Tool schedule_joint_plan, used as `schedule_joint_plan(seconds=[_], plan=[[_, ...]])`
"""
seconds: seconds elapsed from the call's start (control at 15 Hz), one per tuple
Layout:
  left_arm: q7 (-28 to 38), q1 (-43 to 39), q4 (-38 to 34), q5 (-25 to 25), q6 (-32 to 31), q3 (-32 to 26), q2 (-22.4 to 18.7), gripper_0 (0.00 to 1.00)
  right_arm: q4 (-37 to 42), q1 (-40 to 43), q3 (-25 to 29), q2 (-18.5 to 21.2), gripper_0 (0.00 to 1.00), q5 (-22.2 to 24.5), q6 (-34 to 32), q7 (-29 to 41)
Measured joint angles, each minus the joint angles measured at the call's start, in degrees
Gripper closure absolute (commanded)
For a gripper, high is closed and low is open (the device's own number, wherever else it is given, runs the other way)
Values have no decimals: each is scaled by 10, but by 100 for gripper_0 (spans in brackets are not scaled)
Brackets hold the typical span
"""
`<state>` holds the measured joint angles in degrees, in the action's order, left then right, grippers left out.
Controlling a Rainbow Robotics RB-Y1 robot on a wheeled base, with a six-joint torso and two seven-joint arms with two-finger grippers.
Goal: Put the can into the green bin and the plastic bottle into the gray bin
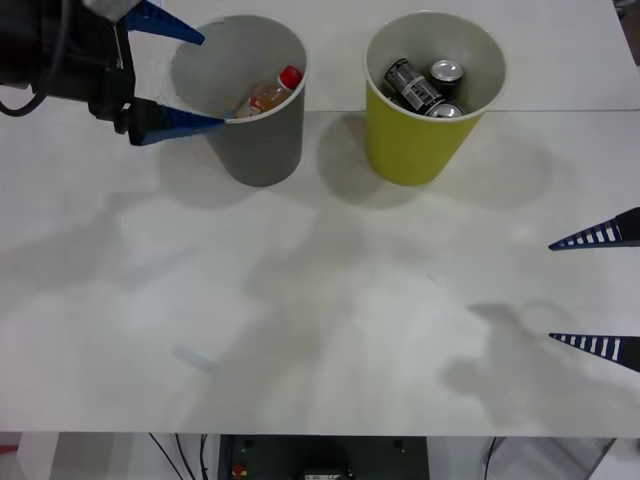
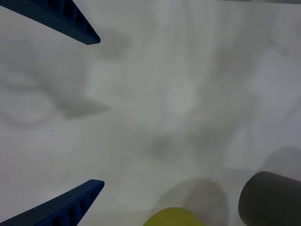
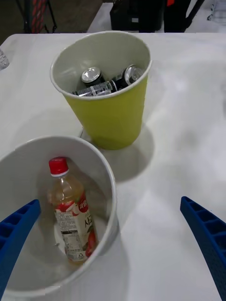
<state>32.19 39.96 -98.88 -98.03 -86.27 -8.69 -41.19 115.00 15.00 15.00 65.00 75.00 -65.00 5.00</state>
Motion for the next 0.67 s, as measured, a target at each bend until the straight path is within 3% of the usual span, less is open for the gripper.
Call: schedule_joint_plan(seconds=[0.2, 0.47, 0.67], plan=[[-47, -94, -73, 11, -2, -39, -22, 0, 0, 0, 0, 0, 0, 0, 0, 0], [-55, -210, -176, 2, 15, -68, -46, 0, 0, 0, 0, 0, 0, 0, 0, 0], [-90, -278, -197, 16, 35, -77, -60, 0, 0, 0, 0, 0, 0, 0, 0, 0]])
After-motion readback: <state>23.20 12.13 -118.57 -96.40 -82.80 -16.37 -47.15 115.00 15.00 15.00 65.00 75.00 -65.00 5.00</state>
